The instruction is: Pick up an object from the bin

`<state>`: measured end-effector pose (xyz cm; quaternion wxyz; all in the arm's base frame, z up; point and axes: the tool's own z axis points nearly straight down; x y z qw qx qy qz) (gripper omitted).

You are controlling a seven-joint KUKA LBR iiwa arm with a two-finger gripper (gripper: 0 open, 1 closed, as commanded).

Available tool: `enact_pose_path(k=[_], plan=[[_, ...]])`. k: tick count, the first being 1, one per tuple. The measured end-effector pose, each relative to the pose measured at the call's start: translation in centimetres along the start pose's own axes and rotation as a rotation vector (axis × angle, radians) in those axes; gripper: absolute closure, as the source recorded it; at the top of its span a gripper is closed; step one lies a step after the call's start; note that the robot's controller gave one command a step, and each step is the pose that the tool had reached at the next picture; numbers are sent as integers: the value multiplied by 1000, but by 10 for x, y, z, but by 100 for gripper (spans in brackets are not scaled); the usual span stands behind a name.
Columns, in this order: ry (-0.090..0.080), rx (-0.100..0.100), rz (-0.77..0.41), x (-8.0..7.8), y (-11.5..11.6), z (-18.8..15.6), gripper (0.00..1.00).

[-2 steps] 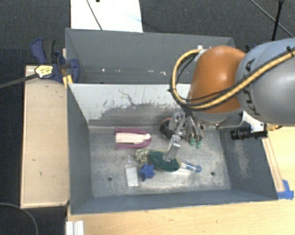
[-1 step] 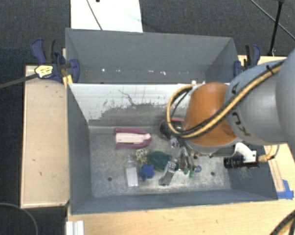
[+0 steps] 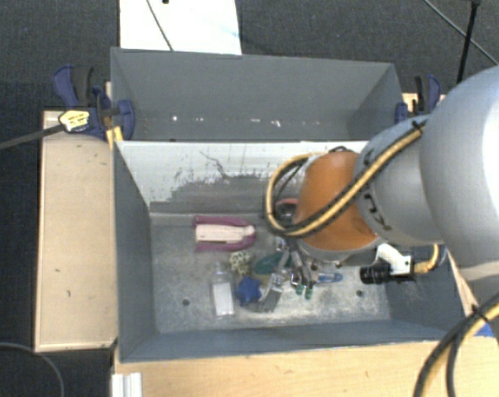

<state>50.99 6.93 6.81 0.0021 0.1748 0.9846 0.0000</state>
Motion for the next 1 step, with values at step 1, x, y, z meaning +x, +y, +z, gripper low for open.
enact_pose_path(k=[1], plan=[[2,0,2,1,0,-2,100]])
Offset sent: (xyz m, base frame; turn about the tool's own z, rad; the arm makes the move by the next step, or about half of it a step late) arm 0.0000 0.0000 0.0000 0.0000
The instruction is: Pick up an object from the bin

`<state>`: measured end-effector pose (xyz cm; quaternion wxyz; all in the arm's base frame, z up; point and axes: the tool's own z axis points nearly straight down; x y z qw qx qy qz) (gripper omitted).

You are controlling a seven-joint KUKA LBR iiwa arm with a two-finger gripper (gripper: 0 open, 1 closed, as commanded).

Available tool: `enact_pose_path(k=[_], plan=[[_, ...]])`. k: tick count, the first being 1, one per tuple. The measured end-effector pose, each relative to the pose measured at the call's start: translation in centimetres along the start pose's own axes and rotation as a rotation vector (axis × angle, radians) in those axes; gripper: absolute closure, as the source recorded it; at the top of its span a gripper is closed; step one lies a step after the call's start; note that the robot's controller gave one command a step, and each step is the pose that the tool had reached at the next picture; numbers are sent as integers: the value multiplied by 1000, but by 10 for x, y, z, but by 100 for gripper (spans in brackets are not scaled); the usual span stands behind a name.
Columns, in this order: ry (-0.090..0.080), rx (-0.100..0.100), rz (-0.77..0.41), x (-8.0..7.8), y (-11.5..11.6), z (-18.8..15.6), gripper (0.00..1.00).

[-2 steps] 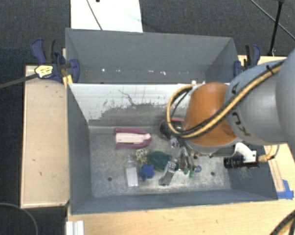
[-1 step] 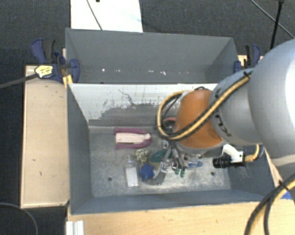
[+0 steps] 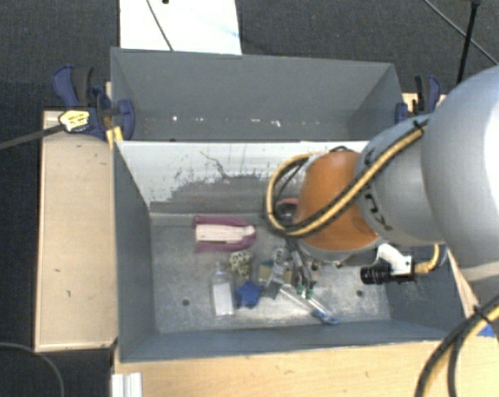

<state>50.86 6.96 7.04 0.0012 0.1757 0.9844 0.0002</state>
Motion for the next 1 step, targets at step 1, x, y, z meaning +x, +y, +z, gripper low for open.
enact_pose_path(k=[1], plan=[[-7,-4,-33,-6,-5,-190,100]])
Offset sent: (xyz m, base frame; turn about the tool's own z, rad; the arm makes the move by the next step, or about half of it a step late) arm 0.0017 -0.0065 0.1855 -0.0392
